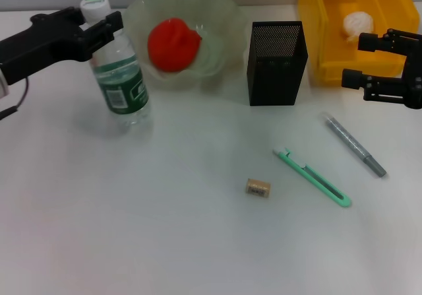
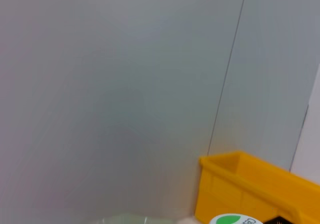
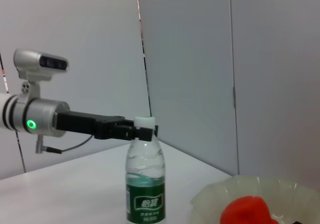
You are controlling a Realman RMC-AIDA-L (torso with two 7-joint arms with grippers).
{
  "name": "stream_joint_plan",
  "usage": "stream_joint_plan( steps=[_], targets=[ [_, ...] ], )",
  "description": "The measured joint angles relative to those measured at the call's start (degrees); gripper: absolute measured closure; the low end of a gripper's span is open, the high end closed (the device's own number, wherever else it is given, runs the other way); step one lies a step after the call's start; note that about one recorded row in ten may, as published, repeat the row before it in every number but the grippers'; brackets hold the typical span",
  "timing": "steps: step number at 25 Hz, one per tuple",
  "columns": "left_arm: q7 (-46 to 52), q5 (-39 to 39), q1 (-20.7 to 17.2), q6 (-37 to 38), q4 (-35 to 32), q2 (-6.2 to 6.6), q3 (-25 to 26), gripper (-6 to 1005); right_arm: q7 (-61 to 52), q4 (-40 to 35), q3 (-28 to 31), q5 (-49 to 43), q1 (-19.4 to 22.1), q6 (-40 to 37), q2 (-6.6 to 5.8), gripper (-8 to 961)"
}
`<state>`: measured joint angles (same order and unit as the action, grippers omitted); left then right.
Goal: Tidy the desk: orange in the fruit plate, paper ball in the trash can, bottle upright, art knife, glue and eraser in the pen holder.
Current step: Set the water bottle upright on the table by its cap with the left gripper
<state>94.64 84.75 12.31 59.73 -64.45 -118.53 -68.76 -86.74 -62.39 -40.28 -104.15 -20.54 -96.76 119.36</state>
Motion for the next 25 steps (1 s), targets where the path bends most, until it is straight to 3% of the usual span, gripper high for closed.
stream_joint_plan(
  steps=[4,5,10,25],
  targets=[
    [0.0,0.0,0.0,0.0,0.0,0.00,0.0,566,0.0,0.6,0.0,0.0,-0.2,0.0,-0.01,175],
    [-9.9,-9.1,2.8,0.2,8.8,-0.02,0.2,566,0.0,0.9,0.0,0.0,-0.3,0.0,-0.03,175],
    [-20.7,-18.2,5.6,-0.1,17.4,-0.02,0.3,563,0.0,1.4,0.1,0.0,-0.5,0.0,-0.09,175],
    [-30.1,-21.6,7.4,-0.3,25.5,-0.13,1.7,548,0.1,2.9,0.1,0.0,-1.3,0.1,-0.21,175]
  ],
)
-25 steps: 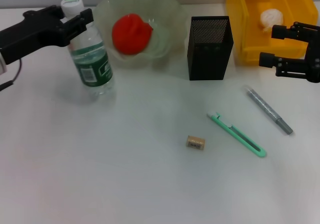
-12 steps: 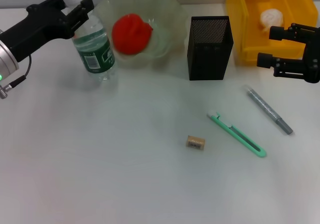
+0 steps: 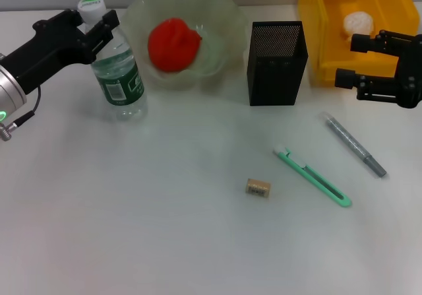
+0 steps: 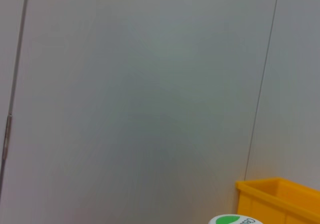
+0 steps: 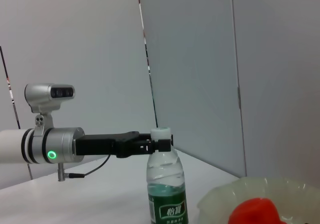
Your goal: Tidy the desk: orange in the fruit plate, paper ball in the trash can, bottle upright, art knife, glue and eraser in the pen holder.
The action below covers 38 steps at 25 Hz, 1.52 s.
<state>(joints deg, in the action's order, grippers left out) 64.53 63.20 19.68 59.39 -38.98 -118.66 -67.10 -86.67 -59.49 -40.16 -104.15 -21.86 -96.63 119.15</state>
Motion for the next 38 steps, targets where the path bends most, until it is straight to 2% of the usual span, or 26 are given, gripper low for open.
stream_joint_plan(
  steps=[19,27,31,33,34,35,38],
  targets=[
    [-5.1,-0.3,0.7,0.8,3.2,-0.25,-1.0,528,0.1,0.4,-0.4,0.0,-0.2,1.0,0.12,175],
    [-5.6,-0.3,-0.1,3.4,2.7,-0.04,-1.0,344,0.1,0.6,-0.6,-0.1,-0.5,1.4,0.05,175],
    [-5.7,-0.2,-2.4,5.7,0.5,0.12,0.7,252,-1.4,-0.2,-0.7,-0.2,-0.7,1.4,0.03,175],
    [-5.1,-0.2,-4.7,9.2,-1.5,0.36,3.6,205,-4.0,-1.5,-0.8,-1.2,-1.1,1.4,0.02,175],
    [-4.8,0.1,-6.4,14.1,-2.4,0.81,6.4,182,-8.0,-3.8,-1.0,-3.4,-1.9,1.5,0.00,175],
    [-4.8,0.1,-6.4,14.1,-2.4,0.81,6.4,158,-8.0,-3.8,-1.0,-3.4,-1.9,1.5,0.00,175],
    [-4.7,0.4,-8.6,22.8,-1.9,2.59,9.7,135,-16.8,-9.9,-3.6,-9.0,-3.4,1.4,0.01,174]
  ],
)
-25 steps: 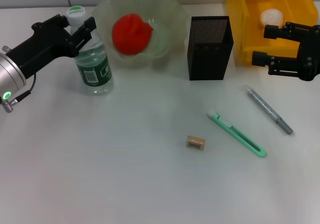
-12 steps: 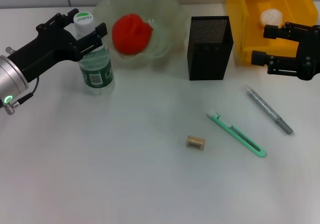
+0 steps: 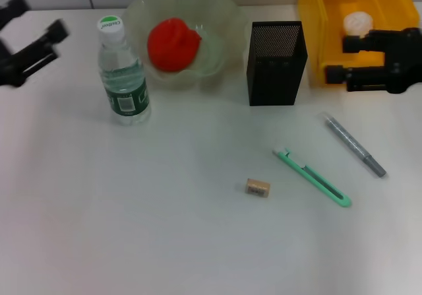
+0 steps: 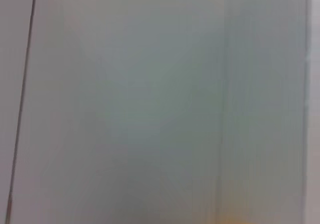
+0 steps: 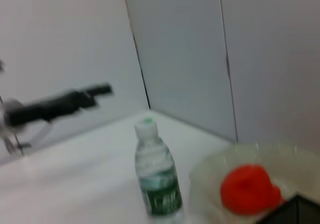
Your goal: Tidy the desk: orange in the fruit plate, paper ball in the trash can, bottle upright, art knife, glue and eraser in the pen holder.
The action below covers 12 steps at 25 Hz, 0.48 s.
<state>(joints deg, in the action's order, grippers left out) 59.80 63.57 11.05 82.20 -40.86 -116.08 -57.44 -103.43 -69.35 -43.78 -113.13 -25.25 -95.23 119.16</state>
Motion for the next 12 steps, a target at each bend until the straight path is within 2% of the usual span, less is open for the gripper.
stream_joint_plan(
  steps=[6,9,12],
  targets=[
    [-0.5,3.2,-3.7,10.5,2.7,3.23,1.3,135,-20.4,-12.7,-10.5,-14.7,-5.0,-2.5,-0.34,174],
    [-1.1,6.8,-4.7,13.8,3.1,3.91,1.4,135,-29.9,-16.4,-15.2,-24.2,-9.5,-5.3,-0.29,174],
    [-1.7,8.3,-5.7,15.3,3.2,3.84,1.6,135,-37.7,-16.0,-19.3,-32.6,-14.2,-7.6,-0.18,174]
  ],
)
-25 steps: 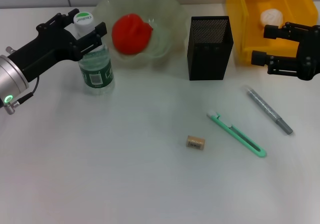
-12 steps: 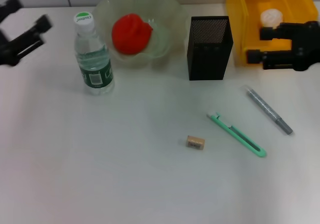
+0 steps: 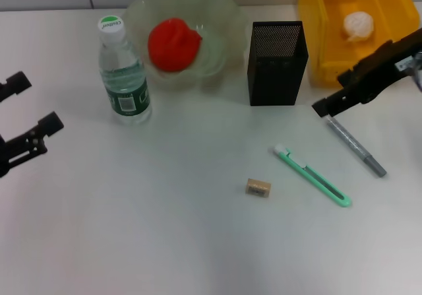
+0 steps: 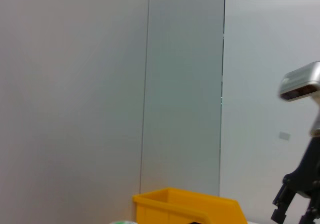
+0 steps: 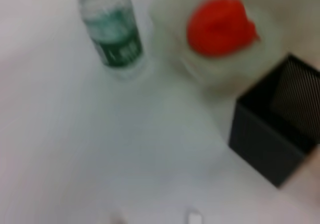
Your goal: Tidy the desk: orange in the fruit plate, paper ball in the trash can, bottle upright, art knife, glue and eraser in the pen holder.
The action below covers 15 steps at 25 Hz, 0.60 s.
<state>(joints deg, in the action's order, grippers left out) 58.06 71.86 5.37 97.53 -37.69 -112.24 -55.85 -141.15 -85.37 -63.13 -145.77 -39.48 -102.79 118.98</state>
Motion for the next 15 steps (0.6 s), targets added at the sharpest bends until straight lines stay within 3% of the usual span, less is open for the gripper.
stream_joint_plan(
  steps=[5,15],
  targets=[
    [-0.9,0.1,-0.3,1.7,1.4,-0.42,1.0,135,-8.7,6.2,-8.2,-7.8,-4.7,1.5,0.22,174],
    [-3.0,0.2,-0.2,2.0,3.1,-1.06,3.3,135,-18.4,15.3,-25.1,-6.9,-5.8,10.6,0.64,174]
  ],
)
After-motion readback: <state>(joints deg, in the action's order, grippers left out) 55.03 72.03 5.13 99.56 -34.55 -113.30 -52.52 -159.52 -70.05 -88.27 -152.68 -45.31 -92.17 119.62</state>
